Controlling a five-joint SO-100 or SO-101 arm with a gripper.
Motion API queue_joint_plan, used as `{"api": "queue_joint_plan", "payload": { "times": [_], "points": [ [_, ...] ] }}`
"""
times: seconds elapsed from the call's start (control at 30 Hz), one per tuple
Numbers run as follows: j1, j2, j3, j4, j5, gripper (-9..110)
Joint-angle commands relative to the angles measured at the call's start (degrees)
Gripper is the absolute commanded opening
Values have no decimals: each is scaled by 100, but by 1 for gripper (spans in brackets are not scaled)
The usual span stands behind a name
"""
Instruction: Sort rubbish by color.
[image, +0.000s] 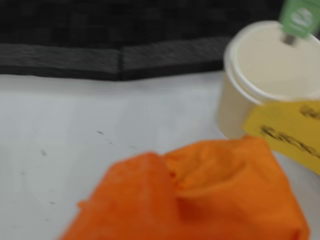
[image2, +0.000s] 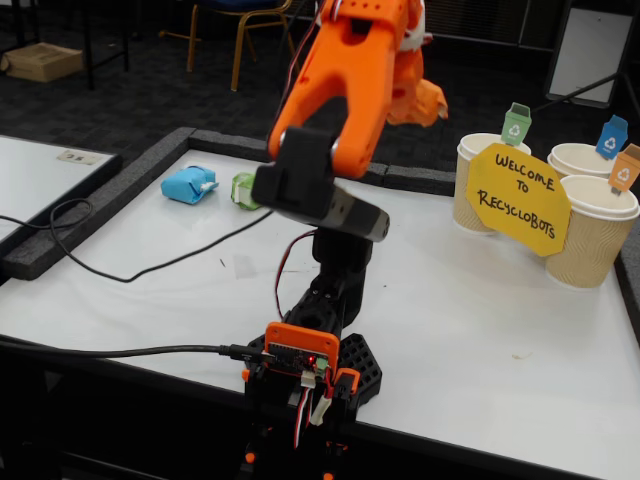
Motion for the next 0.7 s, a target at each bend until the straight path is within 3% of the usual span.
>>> {"api": "queue_joint_plan", "payload": {
  "times": [0.0, 0.47, 0.67],
  "points": [
    [334, 791, -26, 220, 105, 0],
    [-44, 1925, 422, 167, 334, 0],
    [501, 2637, 1160, -492, 360, 0]
  ]
}}
